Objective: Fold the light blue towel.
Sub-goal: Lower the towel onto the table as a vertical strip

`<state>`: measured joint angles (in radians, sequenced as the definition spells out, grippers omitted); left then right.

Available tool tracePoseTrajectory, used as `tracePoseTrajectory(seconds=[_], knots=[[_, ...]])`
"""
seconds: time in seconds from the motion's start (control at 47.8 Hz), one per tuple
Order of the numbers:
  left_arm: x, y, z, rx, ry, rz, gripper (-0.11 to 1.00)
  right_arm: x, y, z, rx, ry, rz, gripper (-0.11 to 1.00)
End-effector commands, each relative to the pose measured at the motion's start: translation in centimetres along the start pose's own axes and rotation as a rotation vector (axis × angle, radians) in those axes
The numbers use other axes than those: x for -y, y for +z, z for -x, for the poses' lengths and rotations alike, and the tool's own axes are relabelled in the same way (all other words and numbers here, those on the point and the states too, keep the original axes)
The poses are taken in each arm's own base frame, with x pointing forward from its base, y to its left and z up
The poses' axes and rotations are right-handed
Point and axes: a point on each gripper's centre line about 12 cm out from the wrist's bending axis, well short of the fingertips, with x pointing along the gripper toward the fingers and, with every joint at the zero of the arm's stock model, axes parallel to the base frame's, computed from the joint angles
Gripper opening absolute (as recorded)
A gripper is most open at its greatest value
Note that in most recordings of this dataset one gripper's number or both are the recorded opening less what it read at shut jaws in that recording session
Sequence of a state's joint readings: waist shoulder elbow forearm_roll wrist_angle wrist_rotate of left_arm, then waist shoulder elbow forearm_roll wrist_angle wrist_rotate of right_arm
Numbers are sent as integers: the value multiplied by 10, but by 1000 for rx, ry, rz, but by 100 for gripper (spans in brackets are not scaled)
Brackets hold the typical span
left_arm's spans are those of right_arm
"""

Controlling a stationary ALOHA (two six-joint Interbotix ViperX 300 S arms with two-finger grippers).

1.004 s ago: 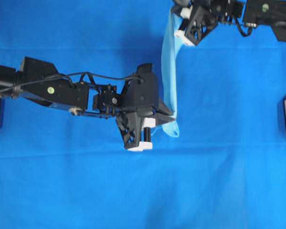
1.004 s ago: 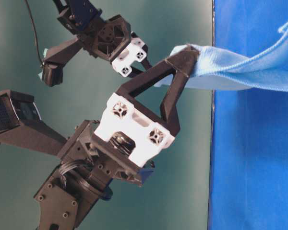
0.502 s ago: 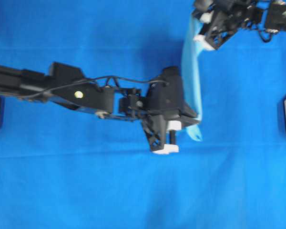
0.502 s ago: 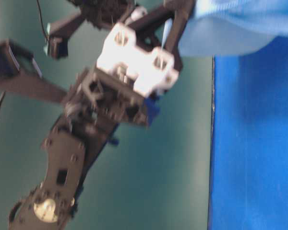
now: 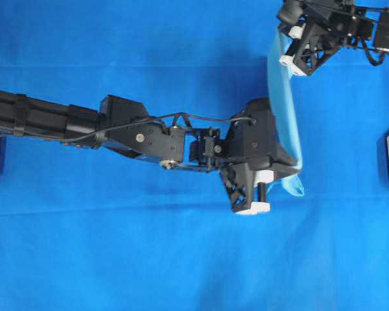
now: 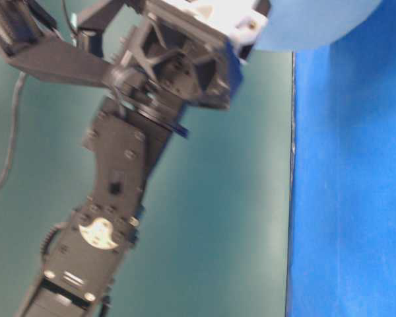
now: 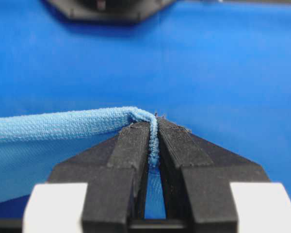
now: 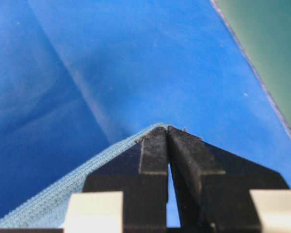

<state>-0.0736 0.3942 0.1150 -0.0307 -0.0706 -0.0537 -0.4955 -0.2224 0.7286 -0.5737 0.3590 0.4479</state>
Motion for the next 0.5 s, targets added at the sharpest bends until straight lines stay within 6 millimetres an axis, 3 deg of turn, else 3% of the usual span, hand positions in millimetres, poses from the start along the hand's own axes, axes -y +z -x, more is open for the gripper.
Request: tracePoseTrajectory(seconds=[0.0,0.272,0.481], knots=[[19,12,19,43,-34,-1,3,-2,17,-7,39,11,11,2],[15,-39,57,16,-33,125,3,-31,44,-43,99,93,54,2],[16,-68,74,-25,-32,205,3,-43,54,-57,115,117,79,2]])
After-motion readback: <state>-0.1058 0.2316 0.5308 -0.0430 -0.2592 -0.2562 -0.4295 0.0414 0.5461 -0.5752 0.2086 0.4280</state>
